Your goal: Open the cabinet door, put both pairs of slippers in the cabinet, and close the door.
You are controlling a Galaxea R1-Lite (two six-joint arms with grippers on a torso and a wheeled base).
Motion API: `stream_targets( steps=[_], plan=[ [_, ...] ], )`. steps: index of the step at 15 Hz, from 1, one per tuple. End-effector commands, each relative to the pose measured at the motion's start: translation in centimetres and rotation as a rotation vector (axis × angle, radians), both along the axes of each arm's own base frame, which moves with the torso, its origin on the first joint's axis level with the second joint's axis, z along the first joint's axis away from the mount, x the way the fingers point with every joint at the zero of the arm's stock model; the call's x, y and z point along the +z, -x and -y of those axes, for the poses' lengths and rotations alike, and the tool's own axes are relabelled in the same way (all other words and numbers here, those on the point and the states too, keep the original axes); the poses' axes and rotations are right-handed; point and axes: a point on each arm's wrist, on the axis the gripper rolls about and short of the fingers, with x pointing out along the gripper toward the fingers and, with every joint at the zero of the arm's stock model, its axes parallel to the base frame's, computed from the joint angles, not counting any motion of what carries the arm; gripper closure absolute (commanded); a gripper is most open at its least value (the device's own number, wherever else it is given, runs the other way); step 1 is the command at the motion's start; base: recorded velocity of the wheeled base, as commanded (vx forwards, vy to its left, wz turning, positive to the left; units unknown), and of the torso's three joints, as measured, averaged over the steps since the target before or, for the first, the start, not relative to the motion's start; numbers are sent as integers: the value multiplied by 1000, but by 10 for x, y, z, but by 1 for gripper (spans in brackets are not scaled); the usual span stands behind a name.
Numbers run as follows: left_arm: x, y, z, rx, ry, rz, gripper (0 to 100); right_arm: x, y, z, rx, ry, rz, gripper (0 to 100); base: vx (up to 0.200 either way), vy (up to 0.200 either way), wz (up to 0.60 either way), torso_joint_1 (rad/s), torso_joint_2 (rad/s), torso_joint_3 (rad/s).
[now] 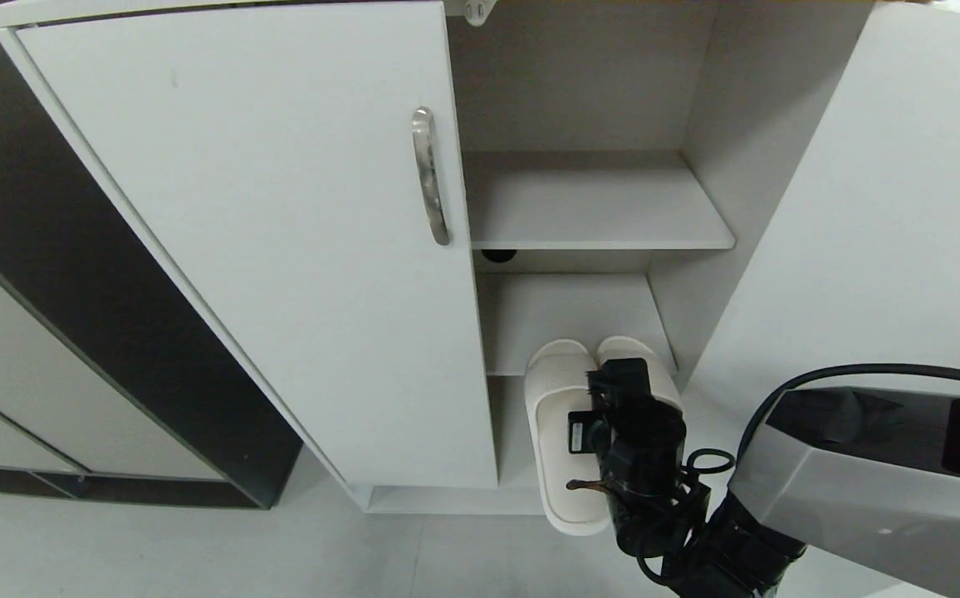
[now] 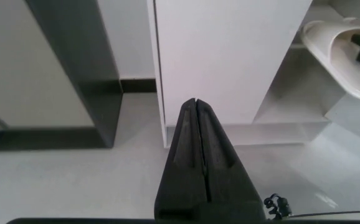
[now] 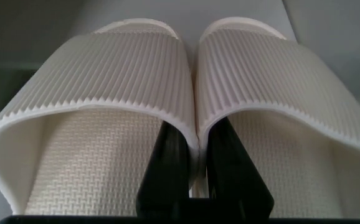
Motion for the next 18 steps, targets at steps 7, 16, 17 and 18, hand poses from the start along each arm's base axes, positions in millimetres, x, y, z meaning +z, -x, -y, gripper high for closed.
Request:
stream_targets(
  steps=[7,16,17,18],
  plan=[
    [0,0,0,0,0,-2,100,-8,3,8,28,-1,-6,100,57,0,0,1,1,1],
    [0,0,0,2,5,-2,100,17,-64,-9,1,-37,37,100,0,0,0,0,0,0],
    [0,0,0,2,5,-4,100,22,-69,-11,-1,-38,40,100,0,0,0,0,0,0],
    [0,0,0,2,7,-2,100,24,-76,-13,-7,-39,41,100,0,0,0,0,0,0]
  ],
)
